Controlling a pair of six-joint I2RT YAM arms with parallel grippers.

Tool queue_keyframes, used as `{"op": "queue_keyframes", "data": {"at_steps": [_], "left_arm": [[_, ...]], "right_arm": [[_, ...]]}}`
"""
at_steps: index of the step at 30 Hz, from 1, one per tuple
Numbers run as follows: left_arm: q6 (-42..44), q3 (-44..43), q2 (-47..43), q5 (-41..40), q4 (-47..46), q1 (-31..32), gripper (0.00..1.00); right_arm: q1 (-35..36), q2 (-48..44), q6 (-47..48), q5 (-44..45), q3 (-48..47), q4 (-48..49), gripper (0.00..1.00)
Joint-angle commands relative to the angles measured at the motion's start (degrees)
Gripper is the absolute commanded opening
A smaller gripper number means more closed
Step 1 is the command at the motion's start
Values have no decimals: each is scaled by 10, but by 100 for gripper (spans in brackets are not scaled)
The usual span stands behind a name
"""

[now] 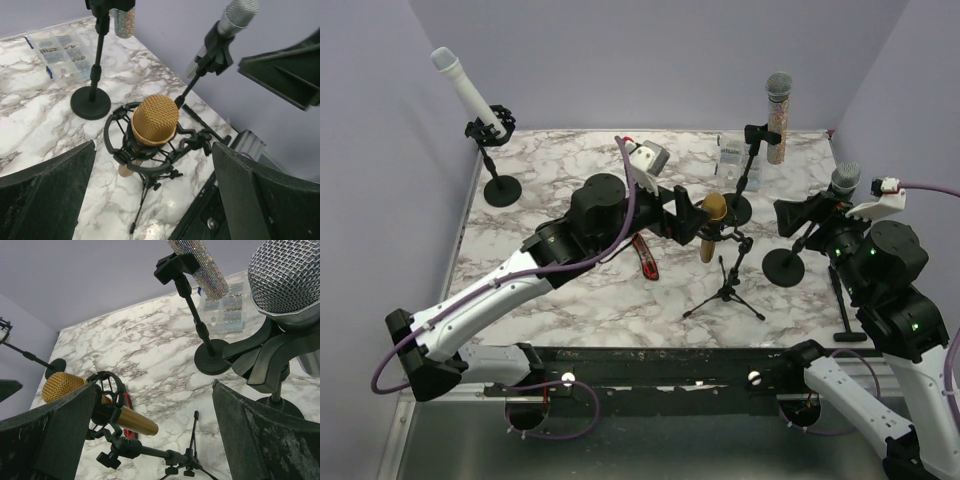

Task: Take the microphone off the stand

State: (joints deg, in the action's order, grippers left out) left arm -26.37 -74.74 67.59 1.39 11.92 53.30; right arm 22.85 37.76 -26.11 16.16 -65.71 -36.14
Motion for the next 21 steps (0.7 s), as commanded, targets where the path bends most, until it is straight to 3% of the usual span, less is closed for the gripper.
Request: {"op": "queue_keyframes", "data": {"at_steps": [1,5,15,21], "left_arm": [[55,-41,59,-129,-23,40,98],[78,-78,112,-163,-9,59,86],[69,-110,178,-186,-2,76,84],[79,-124,204,-228,6,100,73]], "right_arm": [[-2,-22,6,-21,8,11,100],[-2,-23,11,-15,5,5,100],[-2,-31,24,-2,7,-7,100],[-2,-32,27,1,8,-9,100]]}}
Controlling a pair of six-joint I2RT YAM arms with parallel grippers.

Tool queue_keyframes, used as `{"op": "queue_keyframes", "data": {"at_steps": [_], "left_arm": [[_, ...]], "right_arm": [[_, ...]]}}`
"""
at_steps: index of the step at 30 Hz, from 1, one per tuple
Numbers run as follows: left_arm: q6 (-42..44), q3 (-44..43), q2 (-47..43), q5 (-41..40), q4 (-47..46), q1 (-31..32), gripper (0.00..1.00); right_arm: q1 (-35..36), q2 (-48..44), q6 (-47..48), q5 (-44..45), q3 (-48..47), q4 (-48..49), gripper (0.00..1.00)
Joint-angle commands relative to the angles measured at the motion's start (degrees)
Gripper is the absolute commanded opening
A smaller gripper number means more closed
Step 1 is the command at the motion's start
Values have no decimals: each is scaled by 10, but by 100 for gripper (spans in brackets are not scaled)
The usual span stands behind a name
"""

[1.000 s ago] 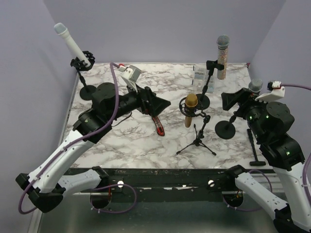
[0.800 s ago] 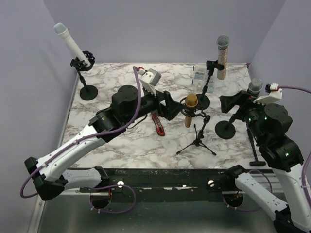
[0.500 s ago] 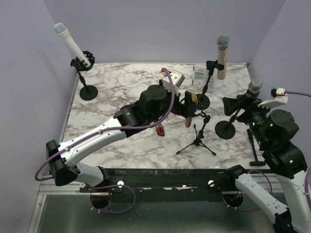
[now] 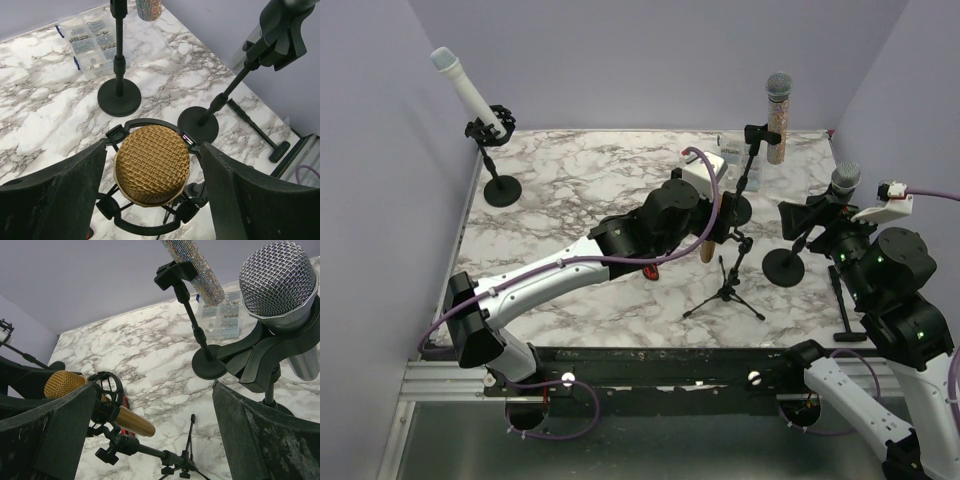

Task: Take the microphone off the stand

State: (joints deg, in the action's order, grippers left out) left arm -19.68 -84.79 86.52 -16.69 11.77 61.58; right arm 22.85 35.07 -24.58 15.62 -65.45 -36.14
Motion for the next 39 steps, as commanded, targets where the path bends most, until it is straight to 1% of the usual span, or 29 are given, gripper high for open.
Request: {"op": "queue_keyframes", "data": {"at_steps": [1,2,8,14,16,20,23,26,28,31,34,37,39], "left_arm": [[15,-26,17,-54,10,21,72],[17,-30,22,-61,15,23,72],[31,-38,20,-75,23,27,54],[42,-87,20,-59,52,27,29],[45,-108,21,-47,64,27,24],[61,-168,23,-31,102,27,15],[76,-240,19,-33,146,28,13],[108,-300,-7,-49,191,29,11],[129,-314,-41,-62,209,29,9],[146,-300,-111,-73,216,29,3],[148,-250,-196,-80,204,29,0],[135,-194,-271,-106,202,26,0],[133,-169,-304,-121,207,22,0]], "right_arm": [[-2,-6,12,6,6,-9,100],[-2,-6,11,6,5,-10,100],[-2,-9,11,11,3,-10,100],[-2,-6,9,9,2,-6,100],[-2,-4,8,7,1,-6,100],[-2,-2,8,6,-1,-5,100],[-2,0,12,10,-3,-6,100],[-2,-3,14,15,3,-3,100],[-2,-3,13,16,14,4,100],[-2,-1,7,8,31,19,100],[-2,6,2,-3,44,34,100],[-2,12,1,-7,49,41,100],[-2,15,1,-9,50,44,100]]}}
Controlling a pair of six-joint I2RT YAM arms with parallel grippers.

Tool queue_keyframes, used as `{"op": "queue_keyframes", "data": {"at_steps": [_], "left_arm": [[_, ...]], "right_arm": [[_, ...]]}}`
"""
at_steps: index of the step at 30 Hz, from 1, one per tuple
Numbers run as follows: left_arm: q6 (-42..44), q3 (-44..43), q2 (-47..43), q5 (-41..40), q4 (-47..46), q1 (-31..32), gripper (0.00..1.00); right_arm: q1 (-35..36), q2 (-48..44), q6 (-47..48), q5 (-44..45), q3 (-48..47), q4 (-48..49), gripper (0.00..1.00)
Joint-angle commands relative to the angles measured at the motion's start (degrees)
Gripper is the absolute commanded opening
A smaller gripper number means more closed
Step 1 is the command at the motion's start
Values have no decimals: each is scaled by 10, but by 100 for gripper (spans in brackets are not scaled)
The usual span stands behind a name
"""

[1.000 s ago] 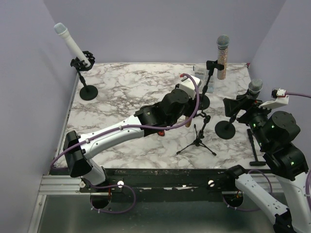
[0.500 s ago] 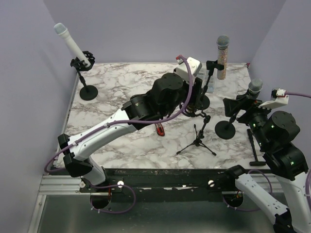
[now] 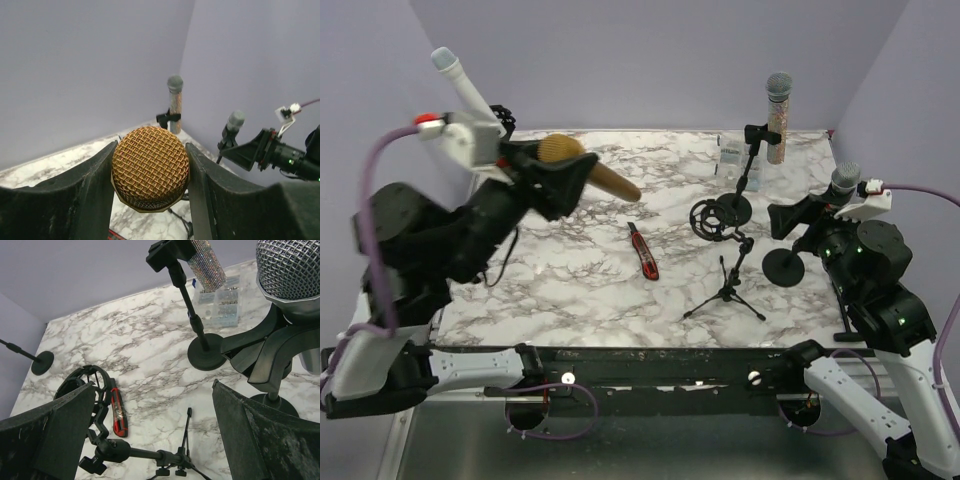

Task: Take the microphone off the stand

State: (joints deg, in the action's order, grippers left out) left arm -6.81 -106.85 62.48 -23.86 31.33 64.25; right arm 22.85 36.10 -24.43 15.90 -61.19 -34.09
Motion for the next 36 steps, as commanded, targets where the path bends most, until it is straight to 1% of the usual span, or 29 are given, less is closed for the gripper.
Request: {"op": "queue_keyframes", "data": {"at_steps": [1,4,6,9,13,16,21,23,26,27,28,29,31,32,33,36], "left_arm": [[3,55,-71,-69,27,-6,0],[-2,60,-74,-134,97,-20,0],[-10,78,-72,-162,143,-32,0],[-34,130,-73,-172,190,-66,0],[-66,209,-72,-125,213,-139,0],[-90,256,-53,-96,227,-200,0],[-114,317,-19,-3,211,-294,0],[-115,326,-4,53,194,-331,0],[-111,299,53,163,180,-391,0],[-108,283,79,193,180,-406,0],[-106,258,119,206,181,-420,0],[-104,235,158,207,184,-429,0],[-98,183,234,176,191,-442,0],[-101,140,272,149,206,-445,0],[-101,100,316,139,217,-446,0],[-100,-12,424,161,240,-456,0]], "right_arm": [[-2,6,0,-13,8,24,100],[-2,7,-1,-13,7,23,100],[-2,5,-3,-14,8,21,100],[-2,-1,-7,-14,15,21,100],[-3,1,-14,-24,20,20,100],[-2,5,-13,-27,17,18,100],[-2,8,-7,-19,4,6,100],[-2,6,-6,-19,4,3,100],[-2,3,-9,-17,8,3,100],[-2,3,-9,-18,9,3,100],[-2,3,-10,-18,10,3,100],[-2,3,-12,-19,10,4,100],[-2,5,-15,-23,10,6,100],[-2,5,-16,-24,8,5,100],[-2,6,-15,-26,6,5,100],[-2,10,-14,-32,-9,-4,100]]}}
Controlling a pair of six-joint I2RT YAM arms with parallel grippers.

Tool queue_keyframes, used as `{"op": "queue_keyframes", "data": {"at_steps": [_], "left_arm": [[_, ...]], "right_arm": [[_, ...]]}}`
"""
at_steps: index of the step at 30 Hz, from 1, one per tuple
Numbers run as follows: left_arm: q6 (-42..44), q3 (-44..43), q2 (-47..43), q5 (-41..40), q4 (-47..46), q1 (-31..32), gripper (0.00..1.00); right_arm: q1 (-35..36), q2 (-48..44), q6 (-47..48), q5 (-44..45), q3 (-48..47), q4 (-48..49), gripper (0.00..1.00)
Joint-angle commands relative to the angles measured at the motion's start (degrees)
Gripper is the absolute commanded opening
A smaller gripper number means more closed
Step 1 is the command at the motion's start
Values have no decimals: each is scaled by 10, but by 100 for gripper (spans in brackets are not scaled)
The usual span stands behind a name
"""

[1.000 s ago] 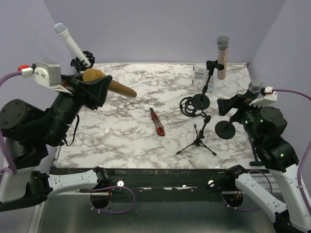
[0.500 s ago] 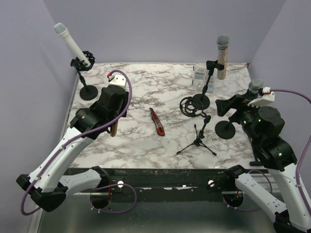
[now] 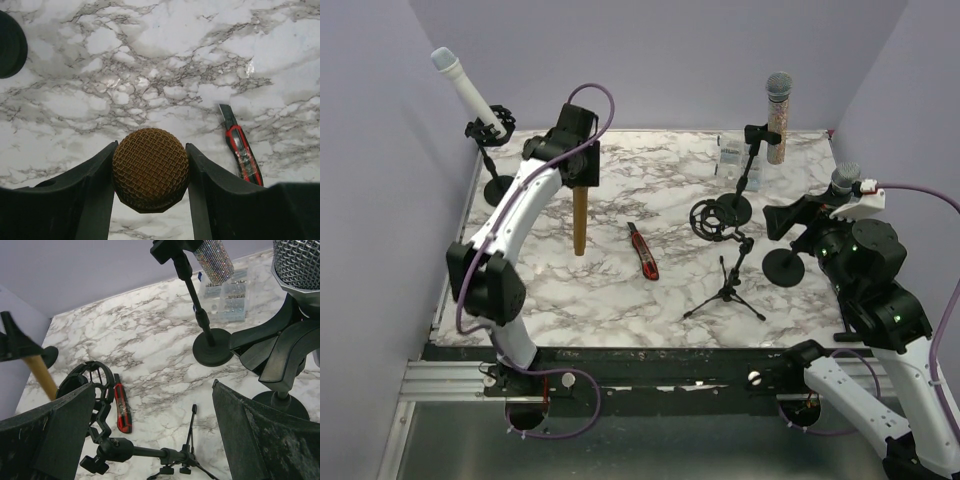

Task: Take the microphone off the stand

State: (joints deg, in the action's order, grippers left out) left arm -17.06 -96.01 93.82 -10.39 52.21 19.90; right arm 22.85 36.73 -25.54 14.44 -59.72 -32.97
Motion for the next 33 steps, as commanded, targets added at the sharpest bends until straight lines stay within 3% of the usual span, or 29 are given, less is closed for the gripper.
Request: {"op": "queue_keyframes", "data": {"at_steps": [1,7,9,13,17,30,33], "left_arm": [[0,-175,152,36,49,-16,0],[-26,-450,344,74,109,-30,0],[-52,-469,369,100,83,-38,0],[-129,-346,347,181,-72,-57,0],[-261,-270,351,283,-199,-77,0],[-627,-70,363,227,-507,-117,0],[-682,-57,370,210,-530,-126,0]], "right_arm": [[-2,4,-2,-18,-27,-18,100],[-2,11,1,-10,-38,-25,100],[-2,18,1,-11,-42,-24,100],[-2,32,-1,-19,-50,-22,100],[-2,42,-9,-33,-51,-17,100],[-2,53,-18,-40,-61,-32,100],[-2,55,-15,-34,-62,-34,100]]}}
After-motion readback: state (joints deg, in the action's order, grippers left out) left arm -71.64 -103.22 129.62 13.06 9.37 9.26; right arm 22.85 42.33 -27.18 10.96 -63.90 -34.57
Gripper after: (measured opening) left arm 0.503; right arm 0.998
